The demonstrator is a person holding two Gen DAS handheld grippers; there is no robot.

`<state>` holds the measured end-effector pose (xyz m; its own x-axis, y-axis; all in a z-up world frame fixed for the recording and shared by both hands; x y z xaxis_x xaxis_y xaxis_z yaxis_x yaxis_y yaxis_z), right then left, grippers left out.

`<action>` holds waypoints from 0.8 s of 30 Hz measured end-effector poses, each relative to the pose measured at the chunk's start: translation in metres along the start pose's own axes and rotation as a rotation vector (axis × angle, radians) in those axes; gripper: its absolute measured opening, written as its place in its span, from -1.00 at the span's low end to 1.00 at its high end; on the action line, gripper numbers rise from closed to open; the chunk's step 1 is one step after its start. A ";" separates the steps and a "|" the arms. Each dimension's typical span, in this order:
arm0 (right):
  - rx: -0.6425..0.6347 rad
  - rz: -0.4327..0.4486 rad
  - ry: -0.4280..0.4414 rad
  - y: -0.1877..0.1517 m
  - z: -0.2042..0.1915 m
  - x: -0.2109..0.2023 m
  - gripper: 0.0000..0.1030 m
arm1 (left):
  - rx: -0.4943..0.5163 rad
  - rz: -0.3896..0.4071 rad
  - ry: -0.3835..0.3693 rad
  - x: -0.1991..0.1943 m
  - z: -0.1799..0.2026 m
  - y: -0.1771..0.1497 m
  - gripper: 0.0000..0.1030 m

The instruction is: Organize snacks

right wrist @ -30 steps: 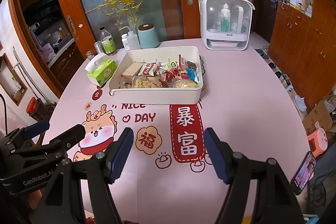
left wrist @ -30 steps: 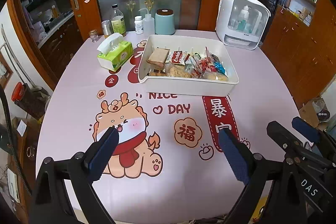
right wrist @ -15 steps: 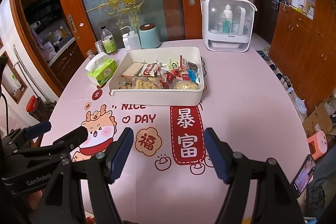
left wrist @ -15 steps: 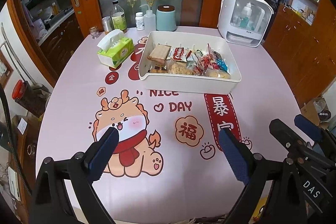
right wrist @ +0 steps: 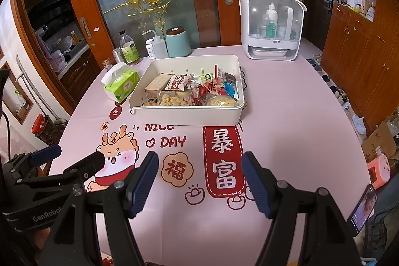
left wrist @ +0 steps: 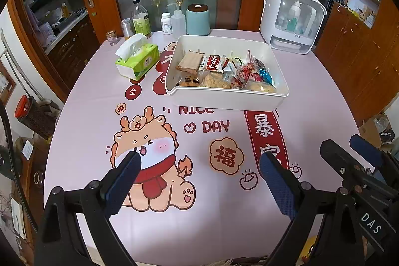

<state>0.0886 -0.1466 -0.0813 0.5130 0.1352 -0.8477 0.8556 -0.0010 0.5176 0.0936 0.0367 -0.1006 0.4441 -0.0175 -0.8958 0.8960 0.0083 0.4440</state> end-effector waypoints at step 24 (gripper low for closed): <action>0.001 -0.003 0.000 0.001 -0.003 0.003 0.36 | 0.002 -0.008 0.002 0.002 -0.003 -0.001 0.85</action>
<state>0.0905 -0.1437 -0.0829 0.5101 0.1352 -0.8494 0.8574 -0.0015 0.5147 0.0932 0.0392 -0.1031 0.4370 -0.0157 -0.8993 0.8995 0.0067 0.4370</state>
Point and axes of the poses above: each gripper's, at about its wrist camera, not at the fingertips, and x roughly the way its jaws point, z to its right, y to its top, the point moved 8 cm from there along x, roughly the way its jaws point, and after that the axes turned 8 degrees about -z, right-handed, at the moved point
